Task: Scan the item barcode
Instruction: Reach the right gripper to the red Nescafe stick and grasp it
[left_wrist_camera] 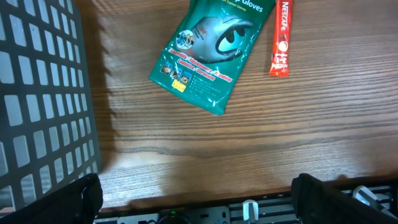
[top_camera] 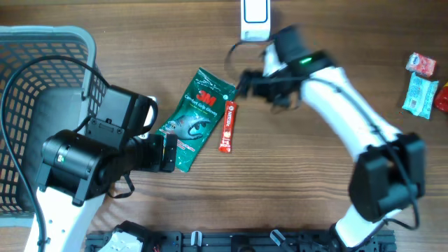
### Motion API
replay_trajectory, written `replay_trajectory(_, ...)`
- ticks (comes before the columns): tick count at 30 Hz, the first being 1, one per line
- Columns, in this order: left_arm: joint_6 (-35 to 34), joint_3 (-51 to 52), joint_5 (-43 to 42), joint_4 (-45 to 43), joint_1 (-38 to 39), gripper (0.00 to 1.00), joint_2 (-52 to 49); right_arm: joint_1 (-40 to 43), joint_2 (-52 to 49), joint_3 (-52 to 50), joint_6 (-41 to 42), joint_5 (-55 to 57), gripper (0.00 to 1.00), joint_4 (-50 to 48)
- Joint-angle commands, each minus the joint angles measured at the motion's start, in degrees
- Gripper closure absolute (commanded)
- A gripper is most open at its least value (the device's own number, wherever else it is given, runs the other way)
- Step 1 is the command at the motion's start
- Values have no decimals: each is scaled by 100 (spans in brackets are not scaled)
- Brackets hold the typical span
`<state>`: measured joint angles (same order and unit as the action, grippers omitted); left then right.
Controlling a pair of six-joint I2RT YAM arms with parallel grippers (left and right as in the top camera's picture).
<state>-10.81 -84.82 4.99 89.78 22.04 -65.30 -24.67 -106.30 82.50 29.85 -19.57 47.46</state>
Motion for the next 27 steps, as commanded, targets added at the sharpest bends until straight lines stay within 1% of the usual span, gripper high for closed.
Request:
replay_trajectory(1,-55,-26,-26,-11,-20,0,37,-695,-437,-208,737,1082,21,-68)
replay_trajectory(3,-55,-26,-26,-11,-20,0,37,-986,-614,-208,1174,1464,27,-98)
replay_trajectory(4,-55,-26,-26,-11,-20,0,37,-1086,-680,-208,1241,1567,29,-144)
replay_trajectory(5,-55,-26,-26,-11,-20,0,37,-1241,-774,-208,1235,1711,30,-247)
replay_trajectory(9,-55,-26,-26,-11,-20,0,37,-1626,-1075,-208,1237,2205,31,-603)
replay_trajectory(13,-55,-26,-26,-11,-20,0,37,-1818,-1410,-208,1497,2813,39,-640)
replay_trajectory(16,-55,-26,-26,-11,-20,0,37,-1849,-1700,-208,1561,3016,53,-647)
replay_trajectory(17,-55,-26,-26,-11,-20,0,37,-1851,-1794,-208,1578,3029,60,-621)
replay_trajectory(18,-55,-26,-26,-11,-20,0,37,-1851,-1864,-208,1635,3032,66,-586)
replay_trajectory(20,-55,-26,-26,-11,-20,0,37,-1851,-1985,-208,2033,3080,75,-380)
replay_trajectory(25,-55,-26,-26,-13,-20,0,37,-1851,-1985,-205,2715,3359,81,-11)
replay_trajectory(27,-55,-26,-26,-11,-20,0,37,-1849,-1985,-205,2719,3368,88,22)
